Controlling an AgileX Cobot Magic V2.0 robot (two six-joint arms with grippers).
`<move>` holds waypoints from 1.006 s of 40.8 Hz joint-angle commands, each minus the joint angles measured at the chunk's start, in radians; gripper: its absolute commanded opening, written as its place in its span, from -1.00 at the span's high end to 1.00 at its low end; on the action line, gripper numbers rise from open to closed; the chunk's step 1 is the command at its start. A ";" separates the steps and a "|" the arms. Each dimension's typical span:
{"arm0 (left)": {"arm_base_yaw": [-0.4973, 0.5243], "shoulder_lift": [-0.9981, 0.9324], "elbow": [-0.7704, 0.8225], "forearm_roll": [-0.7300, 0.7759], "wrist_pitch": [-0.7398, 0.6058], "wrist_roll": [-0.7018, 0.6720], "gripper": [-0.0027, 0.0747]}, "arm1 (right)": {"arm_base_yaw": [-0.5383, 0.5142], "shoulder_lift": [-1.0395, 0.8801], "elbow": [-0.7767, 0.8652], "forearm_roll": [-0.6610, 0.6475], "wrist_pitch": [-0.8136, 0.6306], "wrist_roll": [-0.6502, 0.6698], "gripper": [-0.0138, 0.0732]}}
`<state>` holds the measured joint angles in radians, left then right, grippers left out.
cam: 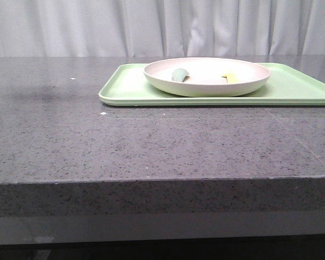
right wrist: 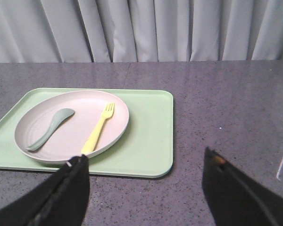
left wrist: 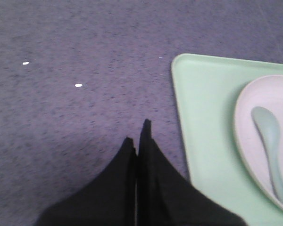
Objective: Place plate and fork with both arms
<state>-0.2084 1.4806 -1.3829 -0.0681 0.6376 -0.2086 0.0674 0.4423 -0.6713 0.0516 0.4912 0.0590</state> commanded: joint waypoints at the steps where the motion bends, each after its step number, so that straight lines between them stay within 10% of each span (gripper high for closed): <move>1: 0.052 -0.147 0.077 0.035 -0.111 0.003 0.98 | -0.002 0.013 -0.029 0.000 -0.075 -0.008 -0.54; 17: 0.040 -0.646 0.570 0.172 -0.414 0.003 0.98 | -0.001 0.109 -0.033 0.028 -0.090 -0.008 -0.54; 41: 0.040 -1.046 0.855 0.177 -0.422 0.003 0.98 | 0.142 0.693 -0.350 0.098 -0.088 -0.008 -0.54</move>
<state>-0.1612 0.4316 -0.5012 0.1062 0.3094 -0.2069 0.1704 1.0564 -0.9136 0.1411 0.4548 0.0590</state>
